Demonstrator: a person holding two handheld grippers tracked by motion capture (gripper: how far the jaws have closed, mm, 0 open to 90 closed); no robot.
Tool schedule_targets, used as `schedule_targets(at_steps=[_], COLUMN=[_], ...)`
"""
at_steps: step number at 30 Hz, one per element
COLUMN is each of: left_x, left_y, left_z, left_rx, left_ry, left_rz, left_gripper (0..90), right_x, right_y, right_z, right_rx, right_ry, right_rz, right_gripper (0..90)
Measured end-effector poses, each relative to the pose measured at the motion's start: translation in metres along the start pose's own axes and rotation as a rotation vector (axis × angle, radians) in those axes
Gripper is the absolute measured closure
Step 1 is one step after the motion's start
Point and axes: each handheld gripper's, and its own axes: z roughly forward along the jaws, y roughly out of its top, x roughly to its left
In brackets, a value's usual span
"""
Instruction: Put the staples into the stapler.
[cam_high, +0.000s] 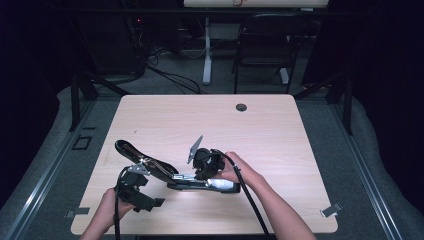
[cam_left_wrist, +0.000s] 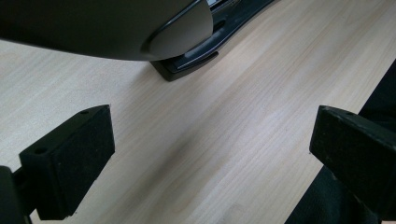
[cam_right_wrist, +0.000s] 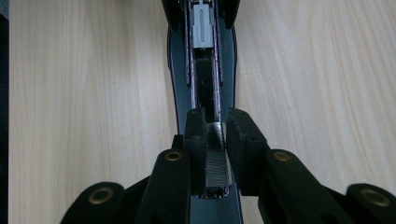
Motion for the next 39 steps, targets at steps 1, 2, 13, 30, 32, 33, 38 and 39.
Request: schedule_targets(at_steps=[1, 2, 13, 30, 32, 33, 38, 39], left_x=[0.000, 0.000, 0.000, 0.002, 0.004, 0.005, 0.008, 0.009], left_y=[0.000, 0.000, 0.000, -0.001, -0.001, -0.001, -0.004, -0.004], left_z=[0.000, 0.000, 0.001, -0.003, -0.005, -0.006, -0.009, -0.009], left_rx=[-0.002, -0.003, -0.002, -0.029, -0.039, -0.039, -0.054, -0.056], left_ry=[0.000, -0.001, -0.002, -0.010, -0.008, -0.006, 0.002, 0.001], left_rz=[-0.003, -0.004, -0.003, -0.021, -0.029, -0.032, -0.057, -0.059], left_gripper=[0.1, 0.1, 0.1, 0.0, 0.0, 0.1, 0.1, 0.1], right_x=[0.000, 0.000, -0.002, -0.007, -0.007, -0.008, -0.008, -0.008], right_y=[-0.001, -0.001, -0.002, -0.007, -0.008, -0.009, -0.012, -0.013], right_z=[0.000, 0.000, 0.002, 0.000, -0.002, -0.003, -0.007, -0.009], right_rx=[-0.004, -0.004, -0.006, -0.026, -0.031, -0.034, -0.056, -0.054], right_ry=[0.002, 0.001, -0.003, 0.015, 0.015, 0.013, -0.005, -0.010], right_rz=[0.005, 0.007, 0.029, 0.064, 0.072, 0.075, 0.095, 0.101], right_gripper=[78.9, 79.4, 79.9, 78.3, 77.3, 76.9, 71.1, 68.5])
